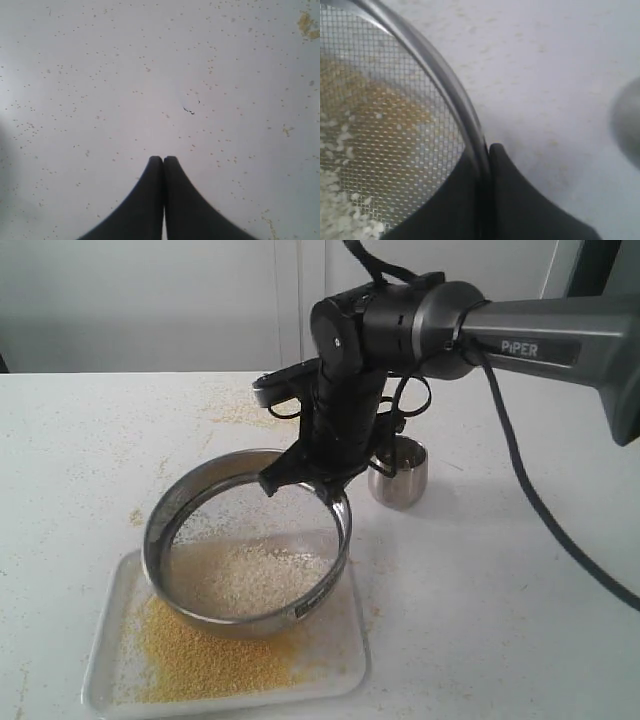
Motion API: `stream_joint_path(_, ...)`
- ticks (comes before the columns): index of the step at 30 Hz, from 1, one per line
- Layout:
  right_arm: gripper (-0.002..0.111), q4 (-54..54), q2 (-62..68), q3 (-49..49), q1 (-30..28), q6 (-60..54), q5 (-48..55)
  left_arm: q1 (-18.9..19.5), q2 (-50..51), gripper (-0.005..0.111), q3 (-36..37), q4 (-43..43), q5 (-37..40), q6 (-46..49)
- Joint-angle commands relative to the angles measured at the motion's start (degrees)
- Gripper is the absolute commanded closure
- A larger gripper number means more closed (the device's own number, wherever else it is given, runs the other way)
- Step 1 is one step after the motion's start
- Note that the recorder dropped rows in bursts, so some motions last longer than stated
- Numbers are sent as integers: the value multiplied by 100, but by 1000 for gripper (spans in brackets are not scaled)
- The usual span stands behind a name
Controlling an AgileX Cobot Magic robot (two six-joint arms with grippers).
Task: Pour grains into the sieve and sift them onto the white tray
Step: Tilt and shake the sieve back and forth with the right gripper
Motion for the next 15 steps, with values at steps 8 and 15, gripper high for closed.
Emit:
stream_joint_path(8, 108, -305, -195, -32, -22, 363, 306, 7, -53, 107, 43, 11, 65, -16)
stream_joint_path(15, 108, 372, -296, -55, -39, 197, -554, 7, -53, 107, 43, 11, 65, -16)
